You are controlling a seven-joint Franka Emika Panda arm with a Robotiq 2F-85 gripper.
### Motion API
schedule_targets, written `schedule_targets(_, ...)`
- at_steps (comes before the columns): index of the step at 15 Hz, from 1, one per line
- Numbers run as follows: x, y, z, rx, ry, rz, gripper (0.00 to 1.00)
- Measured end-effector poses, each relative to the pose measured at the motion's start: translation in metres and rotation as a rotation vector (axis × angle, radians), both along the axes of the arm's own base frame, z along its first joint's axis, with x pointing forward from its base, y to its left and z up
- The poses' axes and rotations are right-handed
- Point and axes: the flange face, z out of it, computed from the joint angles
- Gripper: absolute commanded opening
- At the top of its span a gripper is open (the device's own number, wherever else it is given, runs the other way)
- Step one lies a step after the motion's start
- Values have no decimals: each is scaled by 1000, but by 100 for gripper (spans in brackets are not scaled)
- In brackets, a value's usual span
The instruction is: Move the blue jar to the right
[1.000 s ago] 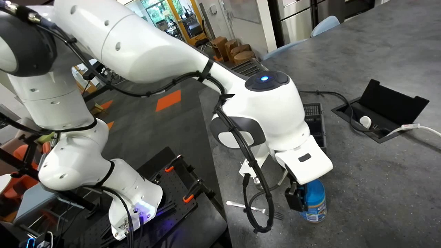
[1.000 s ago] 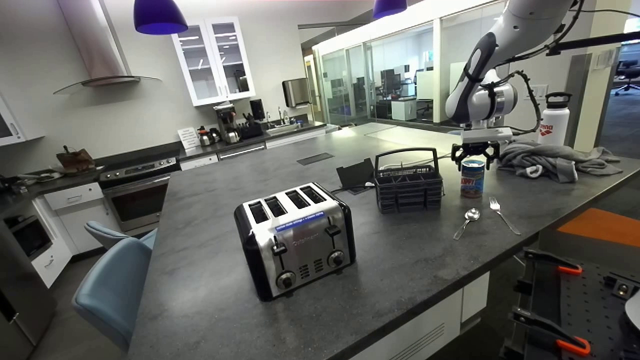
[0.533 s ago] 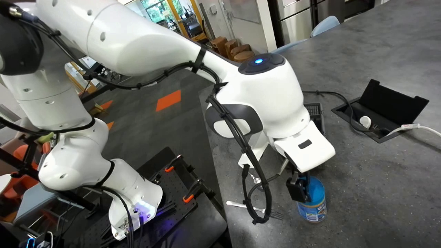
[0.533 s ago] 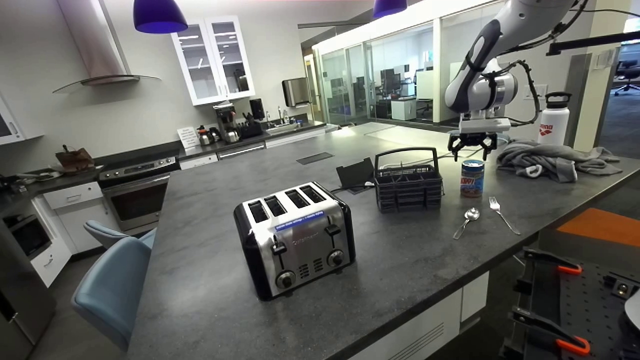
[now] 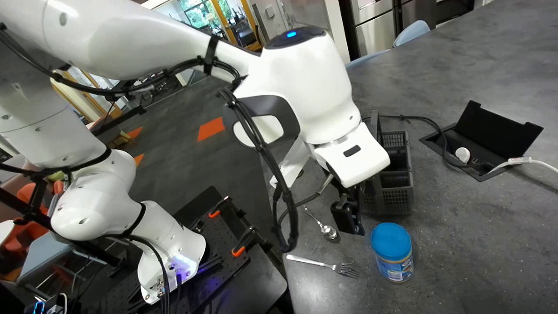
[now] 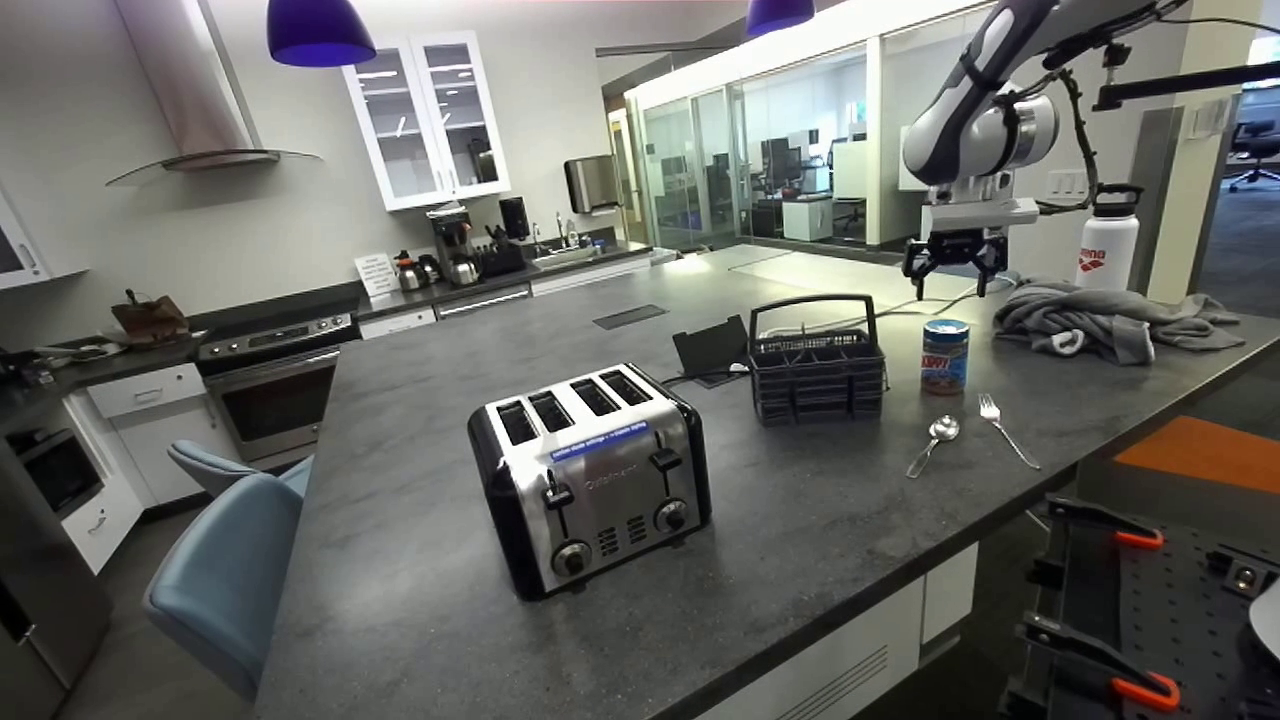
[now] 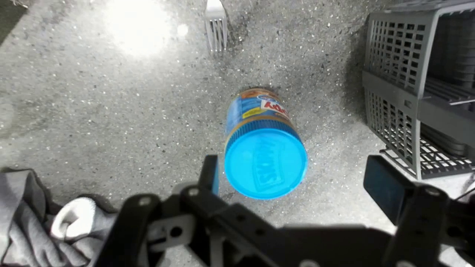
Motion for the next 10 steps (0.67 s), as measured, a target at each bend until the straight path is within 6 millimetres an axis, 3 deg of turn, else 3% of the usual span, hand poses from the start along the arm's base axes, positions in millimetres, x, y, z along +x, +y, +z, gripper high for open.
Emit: schedule_targets(10, -46, 38, 82, -79, -83, 0, 100)
